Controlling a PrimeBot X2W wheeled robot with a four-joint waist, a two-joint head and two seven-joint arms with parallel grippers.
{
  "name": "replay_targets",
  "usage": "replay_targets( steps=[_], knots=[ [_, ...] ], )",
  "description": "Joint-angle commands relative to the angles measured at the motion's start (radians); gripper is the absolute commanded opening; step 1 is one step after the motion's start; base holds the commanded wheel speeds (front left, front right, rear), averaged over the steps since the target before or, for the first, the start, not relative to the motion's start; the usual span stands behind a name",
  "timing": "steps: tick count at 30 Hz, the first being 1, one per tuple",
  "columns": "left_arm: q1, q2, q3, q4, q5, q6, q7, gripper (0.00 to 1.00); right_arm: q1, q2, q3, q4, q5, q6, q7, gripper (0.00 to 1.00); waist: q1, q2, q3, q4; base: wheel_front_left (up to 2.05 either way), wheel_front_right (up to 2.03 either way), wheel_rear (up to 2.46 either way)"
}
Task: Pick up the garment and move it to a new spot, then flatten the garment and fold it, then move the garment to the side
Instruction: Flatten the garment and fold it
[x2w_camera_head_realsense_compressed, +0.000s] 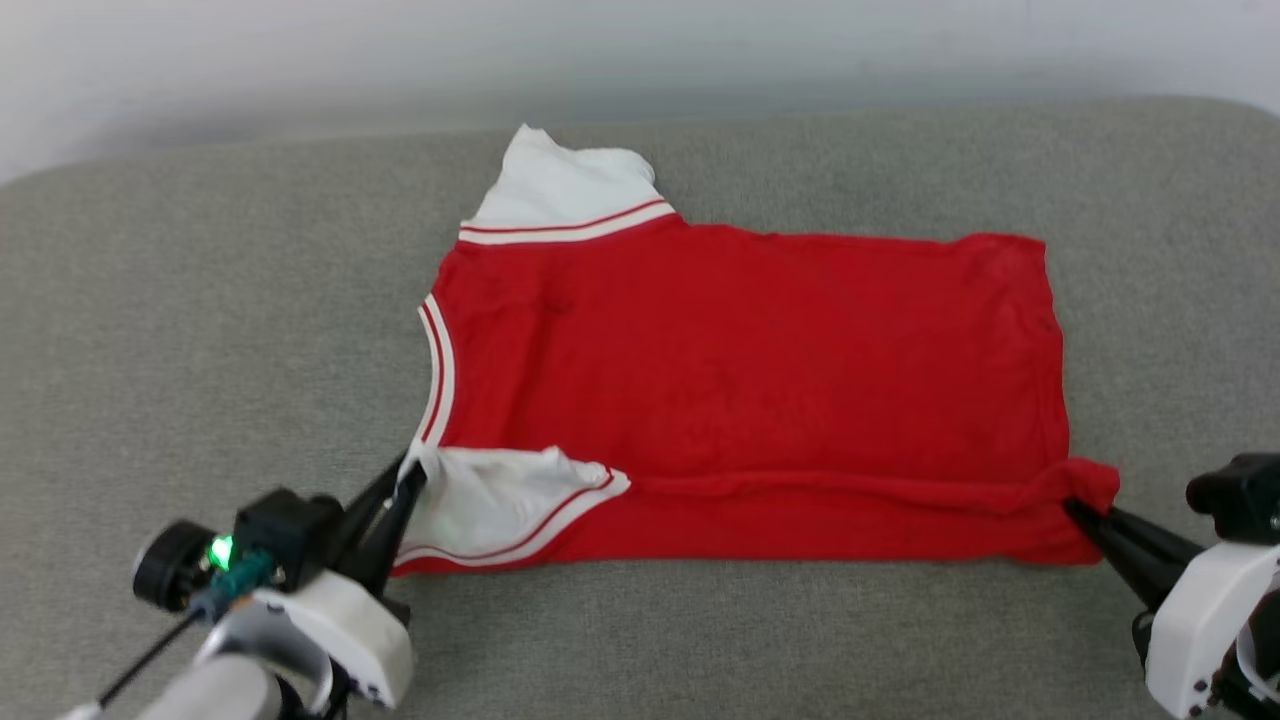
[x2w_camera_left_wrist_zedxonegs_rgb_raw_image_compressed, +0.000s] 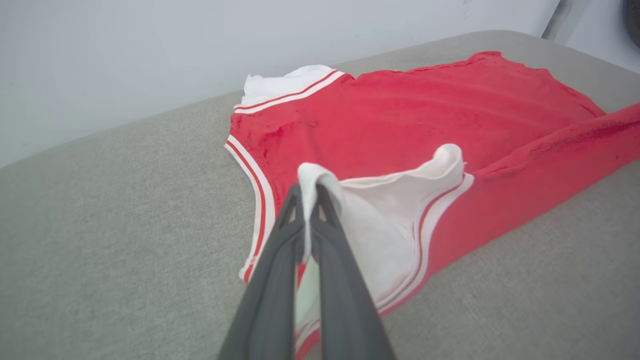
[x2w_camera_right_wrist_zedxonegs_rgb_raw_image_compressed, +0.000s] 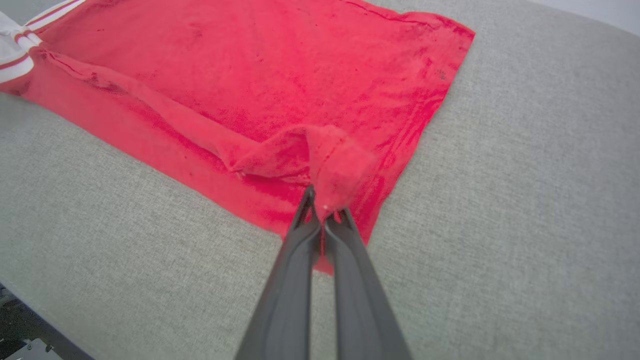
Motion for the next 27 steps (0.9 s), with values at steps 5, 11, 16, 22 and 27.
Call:
replay_targets(
  steps=[5,11,16,22,27],
  knots=[
    [-0.143,0.007,0.012,0.056,0.026,-0.049,0.016,0.00,-0.064,0.023,-0.030,-0.018,-0.014,0.000,0.033,0.00,-0.0001,0.0000,0.103,-0.028,0.00,0.00,0.00],
    [-0.269,-0.015,-0.002,0.162,0.062,-0.091,0.023,0.00,-0.142,0.048,-0.029,0.009,-0.034,0.000,0.060,0.00,-0.0001,0.0000,0.198,-0.046,0.00,0.00,0.00],
    [-0.323,-0.047,-0.028,0.282,0.068,-0.136,0.019,0.00,-0.186,0.069,0.004,0.067,-0.028,0.000,0.082,0.00,-0.0001,0.0000,0.249,-0.047,0.00,0.00,0.00],
    [-0.329,-0.092,-0.058,0.436,0.049,-0.186,0.000,0.00,-0.202,0.080,0.064,0.128,-0.009,-0.001,0.099,0.00,-0.0001,0.0000,0.248,-0.044,0.00,0.00,0.00],
    [-0.339,-0.107,-0.046,0.505,0.014,-0.211,-0.016,1.00,-0.209,0.072,0.062,0.139,-0.002,0.000,0.070,1.00,-0.0001,0.0000,0.205,-0.033,0.00,0.00,0.00]
  ],
)
